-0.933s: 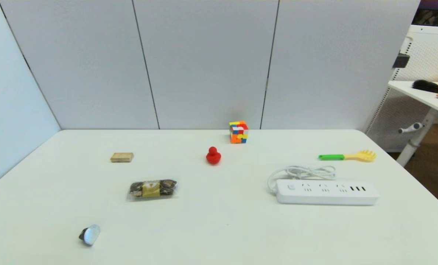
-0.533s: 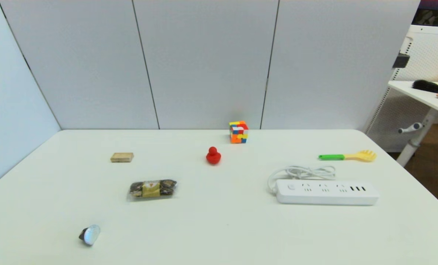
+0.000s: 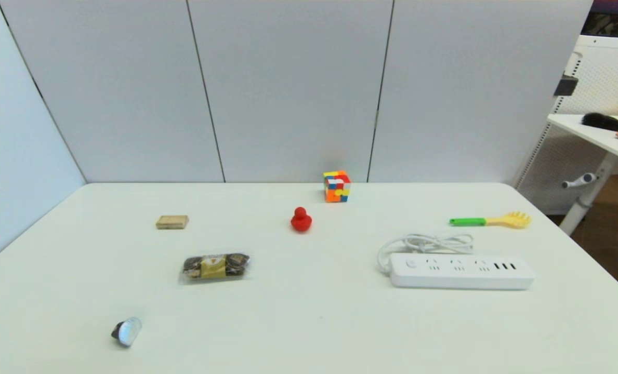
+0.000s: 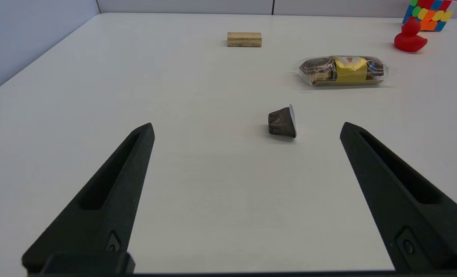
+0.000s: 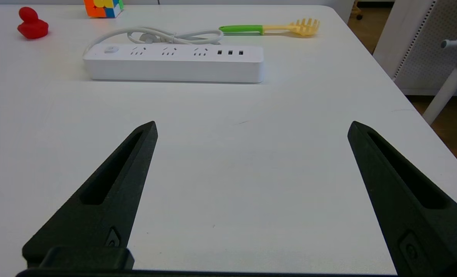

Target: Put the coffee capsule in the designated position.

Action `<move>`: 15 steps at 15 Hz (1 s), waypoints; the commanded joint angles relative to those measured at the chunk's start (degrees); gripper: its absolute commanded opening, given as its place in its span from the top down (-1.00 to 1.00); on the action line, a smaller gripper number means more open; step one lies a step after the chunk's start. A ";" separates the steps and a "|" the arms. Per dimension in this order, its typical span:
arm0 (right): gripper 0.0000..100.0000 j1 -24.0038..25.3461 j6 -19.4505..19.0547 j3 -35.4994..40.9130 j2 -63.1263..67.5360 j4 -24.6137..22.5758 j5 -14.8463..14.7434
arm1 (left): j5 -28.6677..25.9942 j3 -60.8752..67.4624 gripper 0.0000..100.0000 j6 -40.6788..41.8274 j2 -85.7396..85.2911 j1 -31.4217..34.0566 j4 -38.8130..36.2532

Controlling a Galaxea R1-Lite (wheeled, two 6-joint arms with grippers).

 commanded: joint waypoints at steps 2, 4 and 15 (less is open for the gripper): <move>-1.00 0.01 -0.04 0.00 0.07 0.04 0.00 | 0.05 -0.06 -1.00 -0.07 -0.01 -0.07 0.06; -1.00 0.01 -0.04 0.00 0.07 0.04 0.00 | -0.13 -0.68 -1.00 0.28 2.01 0.02 1.55; -1.00 0.01 -0.04 0.00 0.07 0.04 0.00 | -4.88 -34.52 -1.00 20.67 43.93 -2.53 30.20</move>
